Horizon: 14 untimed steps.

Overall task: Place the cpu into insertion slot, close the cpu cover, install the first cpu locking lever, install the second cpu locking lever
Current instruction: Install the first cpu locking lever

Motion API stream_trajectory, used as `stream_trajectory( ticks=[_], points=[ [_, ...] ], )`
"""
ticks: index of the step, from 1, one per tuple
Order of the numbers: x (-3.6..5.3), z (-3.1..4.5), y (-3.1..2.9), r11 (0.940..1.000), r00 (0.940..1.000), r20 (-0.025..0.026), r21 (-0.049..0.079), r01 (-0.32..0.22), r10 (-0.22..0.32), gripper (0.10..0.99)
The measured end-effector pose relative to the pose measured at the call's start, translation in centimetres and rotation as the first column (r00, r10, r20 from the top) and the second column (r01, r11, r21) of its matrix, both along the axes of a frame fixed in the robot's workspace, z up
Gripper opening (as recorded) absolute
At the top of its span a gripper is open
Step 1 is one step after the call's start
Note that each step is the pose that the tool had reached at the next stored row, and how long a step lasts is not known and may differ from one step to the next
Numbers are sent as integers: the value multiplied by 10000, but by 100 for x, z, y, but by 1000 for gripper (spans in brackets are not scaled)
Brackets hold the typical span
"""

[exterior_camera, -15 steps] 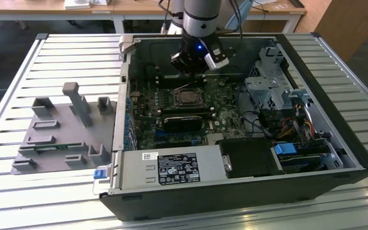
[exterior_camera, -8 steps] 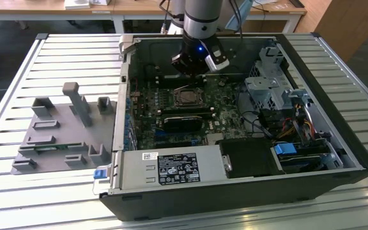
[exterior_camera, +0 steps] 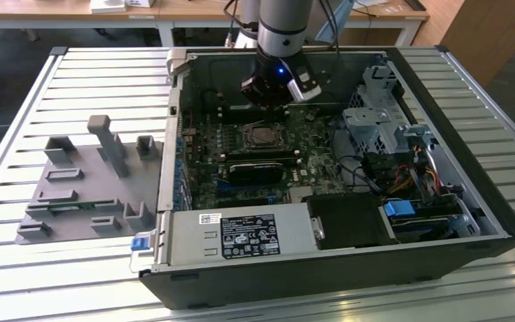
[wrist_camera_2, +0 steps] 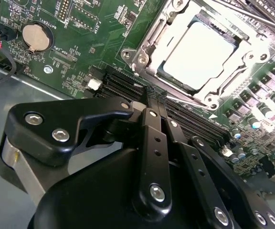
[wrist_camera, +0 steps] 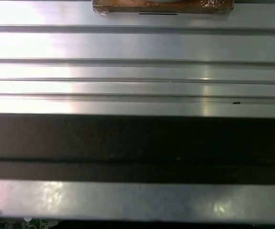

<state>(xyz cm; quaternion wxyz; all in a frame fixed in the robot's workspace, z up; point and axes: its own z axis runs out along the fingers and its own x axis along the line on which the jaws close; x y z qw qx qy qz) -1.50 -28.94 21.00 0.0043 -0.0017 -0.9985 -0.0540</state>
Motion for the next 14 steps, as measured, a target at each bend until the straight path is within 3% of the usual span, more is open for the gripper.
stream_trajectory(
  ticks=[14],
  points=[
    [20, -84, 1, 10000, 10000, -1, -5, 0, 0, 106]
  ],
)
